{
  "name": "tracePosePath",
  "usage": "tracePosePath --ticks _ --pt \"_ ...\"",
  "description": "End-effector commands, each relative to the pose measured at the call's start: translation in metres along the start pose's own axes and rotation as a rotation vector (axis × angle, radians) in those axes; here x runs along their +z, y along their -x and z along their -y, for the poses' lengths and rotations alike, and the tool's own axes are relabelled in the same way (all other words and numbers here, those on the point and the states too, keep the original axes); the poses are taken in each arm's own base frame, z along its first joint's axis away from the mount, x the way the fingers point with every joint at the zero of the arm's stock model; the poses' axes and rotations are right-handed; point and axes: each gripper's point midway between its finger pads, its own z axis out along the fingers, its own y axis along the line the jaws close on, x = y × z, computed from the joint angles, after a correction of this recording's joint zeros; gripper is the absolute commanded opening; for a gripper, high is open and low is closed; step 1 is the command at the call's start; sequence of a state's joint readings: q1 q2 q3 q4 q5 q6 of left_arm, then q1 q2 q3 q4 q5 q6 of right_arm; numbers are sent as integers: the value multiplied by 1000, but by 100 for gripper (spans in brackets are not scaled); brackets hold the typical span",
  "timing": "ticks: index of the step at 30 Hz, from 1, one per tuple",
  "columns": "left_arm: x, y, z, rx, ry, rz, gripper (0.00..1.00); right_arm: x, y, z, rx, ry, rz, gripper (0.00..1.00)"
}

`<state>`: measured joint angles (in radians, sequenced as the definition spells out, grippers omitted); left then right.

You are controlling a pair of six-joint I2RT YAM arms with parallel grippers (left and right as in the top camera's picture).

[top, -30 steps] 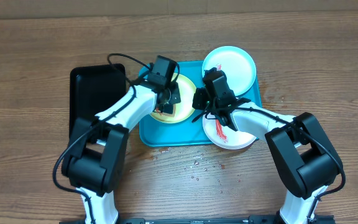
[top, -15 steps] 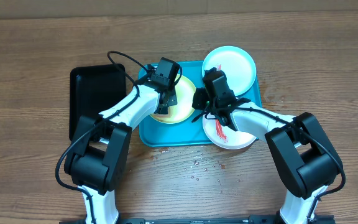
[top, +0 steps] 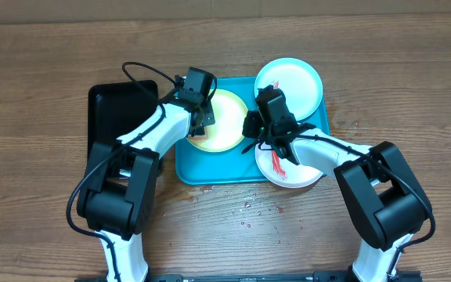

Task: Clean dirty plates on tray and stack at the side
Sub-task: 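Scrub the yellow plate with the sponge while the right gripper holds it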

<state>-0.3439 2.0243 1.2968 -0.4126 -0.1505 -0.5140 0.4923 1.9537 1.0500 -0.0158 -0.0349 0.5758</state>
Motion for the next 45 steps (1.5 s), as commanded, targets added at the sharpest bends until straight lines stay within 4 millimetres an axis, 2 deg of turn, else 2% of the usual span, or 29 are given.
tracePosePath --ticks 1,7,17,21,26,30,33,39,43,45 --pt "20 -32 23 41 -100 -114 4 2 6 0 2 -10 13 4" --pt "32 -70 53 72 -226 -244 4 2 6 0 1 -10 13 4" --pt "20 -81 75 207 -361 -284 4 2 5 1 2 -12 10 4" --pt "19 -91 71 261 -350 -315 4 2 5 1 2 -12 10 4" --pt "24 -96 33 267 -148 -339 4 2 5 1 2 -12 10 4" --pt "20 -86 1 284 46 -321 4 2 5 1 2 -12 10 4" --pt "12 -67 -14 281 170 -273 4 2 5 1 2 -12 10 4" --pt "2 -30 -20 247 272 -159 4 2 3 2 2 -17 4 4" --pt "3 -25 -19 236 275 -137 4 2 3 2 2 -19 2 4" --pt "1 -21 -24 224 312 -114 4 2 3 2 2 -19 2 4"
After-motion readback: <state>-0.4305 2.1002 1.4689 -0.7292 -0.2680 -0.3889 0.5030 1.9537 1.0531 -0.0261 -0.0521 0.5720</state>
